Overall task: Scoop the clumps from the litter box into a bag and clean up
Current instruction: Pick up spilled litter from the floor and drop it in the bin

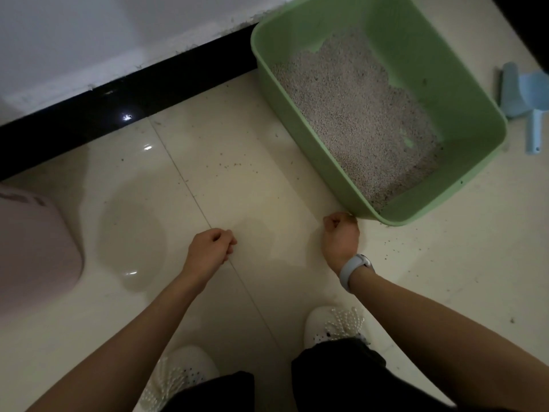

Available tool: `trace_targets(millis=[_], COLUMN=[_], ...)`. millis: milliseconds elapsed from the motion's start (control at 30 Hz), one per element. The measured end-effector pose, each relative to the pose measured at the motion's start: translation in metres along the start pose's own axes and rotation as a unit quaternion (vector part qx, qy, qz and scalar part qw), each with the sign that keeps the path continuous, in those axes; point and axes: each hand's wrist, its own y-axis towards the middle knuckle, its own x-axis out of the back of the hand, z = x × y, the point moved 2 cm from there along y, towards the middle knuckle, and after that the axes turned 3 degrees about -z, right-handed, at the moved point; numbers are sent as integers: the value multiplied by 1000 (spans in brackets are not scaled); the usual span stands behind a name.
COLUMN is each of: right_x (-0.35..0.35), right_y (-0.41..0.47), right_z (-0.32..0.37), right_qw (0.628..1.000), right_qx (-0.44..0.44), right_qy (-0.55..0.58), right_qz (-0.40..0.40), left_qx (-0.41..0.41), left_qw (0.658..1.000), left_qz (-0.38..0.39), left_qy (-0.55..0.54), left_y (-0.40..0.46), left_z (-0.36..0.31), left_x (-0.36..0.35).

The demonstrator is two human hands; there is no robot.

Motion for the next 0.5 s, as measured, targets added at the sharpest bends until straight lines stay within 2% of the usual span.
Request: trace_targets(millis=[133, 333, 433, 500], right_x=[2, -6, -12, -17], right_y=[-3, -21, -11, 1], right_z=[-1, 28, 54, 63], right_qw=[999, 989, 987, 988], right_qx=[30, 59, 125, 130], right_qy=[-28, 41, 36, 36], right_qz=[28, 126, 98, 76], left_qx=[-4, -12, -47, -73], left_qw=[1000, 1000, 997, 991], left_qz=[-2, -6, -49, -75], left_qy=[3, 3, 47, 81], left_y=[1, 1, -3, -5], left_z=[2, 2, 2, 1], left_x=[-1, 0, 7, 15])
